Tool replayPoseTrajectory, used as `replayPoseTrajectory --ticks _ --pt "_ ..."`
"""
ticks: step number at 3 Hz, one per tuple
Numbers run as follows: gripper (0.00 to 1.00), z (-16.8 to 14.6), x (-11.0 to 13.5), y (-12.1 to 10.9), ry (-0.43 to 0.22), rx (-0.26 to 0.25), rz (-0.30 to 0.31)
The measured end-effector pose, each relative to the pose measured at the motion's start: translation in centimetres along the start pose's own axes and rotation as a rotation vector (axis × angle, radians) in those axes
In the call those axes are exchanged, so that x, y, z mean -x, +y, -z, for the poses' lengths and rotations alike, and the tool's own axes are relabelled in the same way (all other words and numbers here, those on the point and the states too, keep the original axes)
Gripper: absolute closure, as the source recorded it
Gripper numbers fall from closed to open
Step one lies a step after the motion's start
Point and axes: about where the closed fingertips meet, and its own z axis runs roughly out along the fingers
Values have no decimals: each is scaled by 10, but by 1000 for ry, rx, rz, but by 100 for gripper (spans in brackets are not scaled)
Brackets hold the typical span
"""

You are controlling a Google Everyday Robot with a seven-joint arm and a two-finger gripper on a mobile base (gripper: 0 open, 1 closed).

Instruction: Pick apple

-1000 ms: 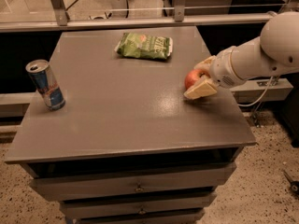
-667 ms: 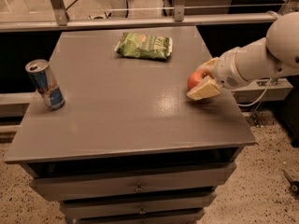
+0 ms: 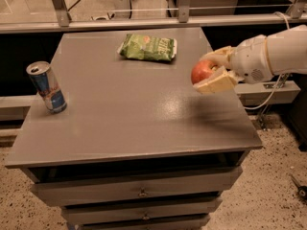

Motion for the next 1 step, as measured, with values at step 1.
replayPoseTrajectory --ticks 1 --pt "100 4 23 10 -69 43 7"
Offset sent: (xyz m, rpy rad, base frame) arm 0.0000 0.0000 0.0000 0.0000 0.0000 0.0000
